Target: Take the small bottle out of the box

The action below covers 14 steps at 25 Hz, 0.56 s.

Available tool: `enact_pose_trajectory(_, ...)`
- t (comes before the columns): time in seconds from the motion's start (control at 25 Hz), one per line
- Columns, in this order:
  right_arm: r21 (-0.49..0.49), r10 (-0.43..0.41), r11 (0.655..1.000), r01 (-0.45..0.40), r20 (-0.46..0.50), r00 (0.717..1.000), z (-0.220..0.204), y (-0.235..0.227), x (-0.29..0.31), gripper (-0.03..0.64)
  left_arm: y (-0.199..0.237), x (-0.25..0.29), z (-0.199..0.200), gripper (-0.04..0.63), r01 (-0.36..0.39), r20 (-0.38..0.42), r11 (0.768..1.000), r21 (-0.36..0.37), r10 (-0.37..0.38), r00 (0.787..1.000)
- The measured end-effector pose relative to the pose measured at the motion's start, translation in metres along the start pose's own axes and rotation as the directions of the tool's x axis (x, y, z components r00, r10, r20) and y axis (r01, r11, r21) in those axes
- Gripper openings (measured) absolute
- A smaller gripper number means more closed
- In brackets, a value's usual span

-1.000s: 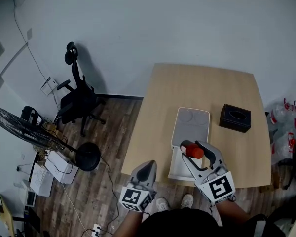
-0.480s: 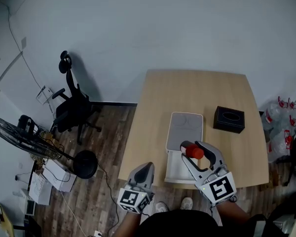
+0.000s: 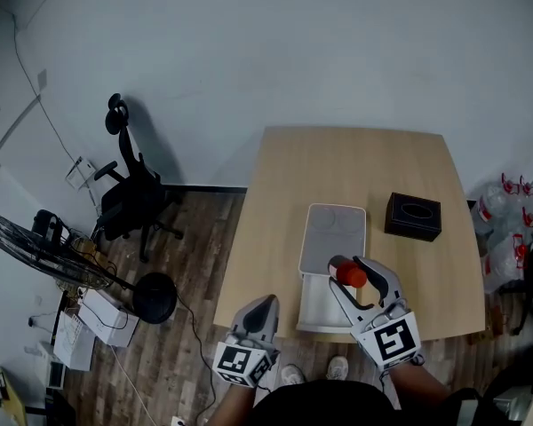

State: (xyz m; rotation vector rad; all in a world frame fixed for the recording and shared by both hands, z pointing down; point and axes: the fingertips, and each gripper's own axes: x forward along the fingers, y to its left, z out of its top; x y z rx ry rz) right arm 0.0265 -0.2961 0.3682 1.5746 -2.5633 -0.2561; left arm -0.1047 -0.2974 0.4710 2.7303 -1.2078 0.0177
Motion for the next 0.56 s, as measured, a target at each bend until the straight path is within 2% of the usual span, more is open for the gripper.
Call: enact_pose_trajectory(0.56,0.013,-0.014,1.0,0.014,-0.017,1.0,-0.013,-0.008,0.001,0.227,-0.002,0.002,0.002,0.012,-0.011,0.0,1.0,-0.006,0.011,1.0)
